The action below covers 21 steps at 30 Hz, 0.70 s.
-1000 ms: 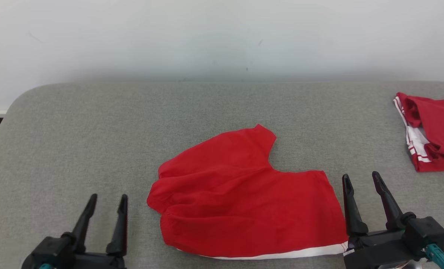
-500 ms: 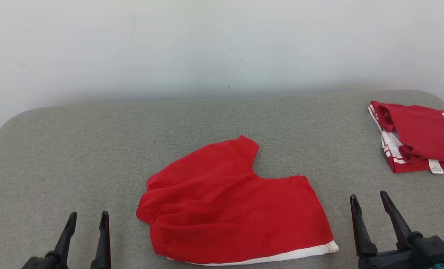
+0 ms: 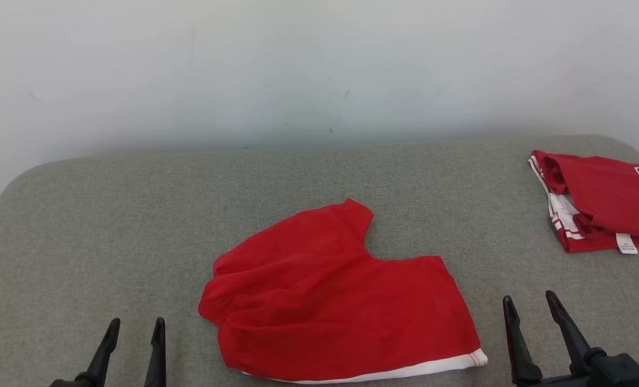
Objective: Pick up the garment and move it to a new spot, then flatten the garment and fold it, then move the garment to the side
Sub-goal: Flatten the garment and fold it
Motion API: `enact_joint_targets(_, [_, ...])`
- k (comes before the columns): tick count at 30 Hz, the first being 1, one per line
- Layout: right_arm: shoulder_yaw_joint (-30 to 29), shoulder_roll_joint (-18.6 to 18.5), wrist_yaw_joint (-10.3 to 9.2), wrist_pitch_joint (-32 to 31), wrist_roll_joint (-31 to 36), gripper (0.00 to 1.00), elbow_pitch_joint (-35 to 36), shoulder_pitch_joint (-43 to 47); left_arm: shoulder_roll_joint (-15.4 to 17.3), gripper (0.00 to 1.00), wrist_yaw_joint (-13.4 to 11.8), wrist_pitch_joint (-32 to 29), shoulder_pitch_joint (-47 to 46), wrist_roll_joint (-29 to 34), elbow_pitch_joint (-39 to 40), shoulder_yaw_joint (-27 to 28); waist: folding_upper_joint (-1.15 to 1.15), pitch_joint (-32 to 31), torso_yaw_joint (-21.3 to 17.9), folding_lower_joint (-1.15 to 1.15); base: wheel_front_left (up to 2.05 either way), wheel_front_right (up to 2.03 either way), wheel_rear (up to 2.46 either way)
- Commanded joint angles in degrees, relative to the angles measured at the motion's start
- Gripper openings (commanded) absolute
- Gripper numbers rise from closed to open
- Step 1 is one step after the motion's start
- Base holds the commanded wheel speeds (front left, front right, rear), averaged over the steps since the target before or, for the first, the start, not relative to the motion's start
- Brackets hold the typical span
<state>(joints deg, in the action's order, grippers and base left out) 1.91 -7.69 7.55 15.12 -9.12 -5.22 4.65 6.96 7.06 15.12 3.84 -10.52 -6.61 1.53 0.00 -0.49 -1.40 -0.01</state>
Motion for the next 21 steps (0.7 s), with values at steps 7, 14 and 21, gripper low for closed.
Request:
enact_joint_targets(7, [0.25, 0.03, -0.17, 0.01, 0.32, 1.0, -0.28, -0.2, 0.35, 1.0, 0.17, -0.01, -0.05, -0.2, 0.07, -0.33, 0.0, -0.21, 0.42, 0.01, 0.0, 0.0, 0.0])
enact_joint_targets(14, [0.48, -0.05, -0.17, 0.01, 0.2, 1.0, -0.57, -0.59, 0.5, 1.0, 0.24, -0.01, -0.24, -0.39, -0.27, -0.61, 0.0, -0.25, 0.38, 0.01, 0.0, 0.0, 0.0])
enact_joint_targets(21, [0.35, 0.21, -0.17, 0.0, -0.33, 1.0, -1.45, -0.79, 0.28, 1.0, 0.31, -0.01, 0.37, -0.77, -0.75, -0.64, 0.0, -0.04, 0.24, 0.01, 0.0, 0.0, 0.0])
